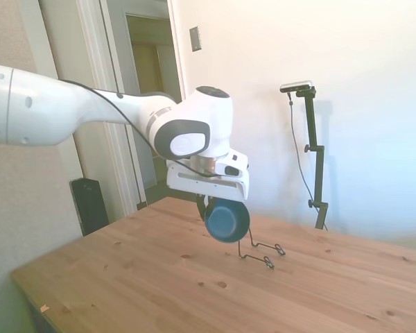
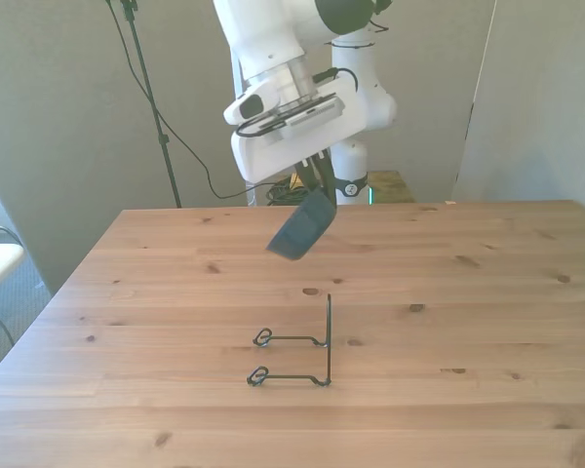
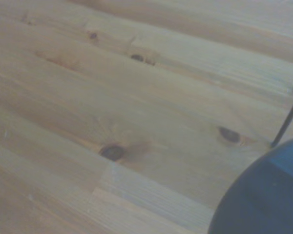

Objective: Unload the bowl

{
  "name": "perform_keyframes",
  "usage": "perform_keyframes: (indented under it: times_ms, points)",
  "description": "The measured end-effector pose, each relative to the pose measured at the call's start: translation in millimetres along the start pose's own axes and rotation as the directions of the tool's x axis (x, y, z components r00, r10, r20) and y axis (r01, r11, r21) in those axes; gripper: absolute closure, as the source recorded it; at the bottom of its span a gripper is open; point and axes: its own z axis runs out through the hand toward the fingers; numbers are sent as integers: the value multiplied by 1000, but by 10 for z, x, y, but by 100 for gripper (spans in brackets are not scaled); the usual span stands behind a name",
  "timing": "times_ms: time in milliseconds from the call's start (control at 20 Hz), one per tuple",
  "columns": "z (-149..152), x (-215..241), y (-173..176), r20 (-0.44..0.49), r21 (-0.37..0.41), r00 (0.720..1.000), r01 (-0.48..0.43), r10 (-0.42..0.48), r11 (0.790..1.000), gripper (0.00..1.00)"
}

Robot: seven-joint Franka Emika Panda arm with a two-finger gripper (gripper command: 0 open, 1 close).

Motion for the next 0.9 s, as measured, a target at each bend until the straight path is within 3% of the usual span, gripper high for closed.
perform_keyframes:
  times_ms: [300,550,700,900]
  points:
    - [347,-518,-74,54,-111,995,88,-82,990,100]
    - [622,-793,-50,145,-227,981,163,-132,960,100]
    - [776,-871,-109,205,-302,972,171,-112,938,100]
    - [1088,-855,-286,205,-365,977,133,-60,921,100]
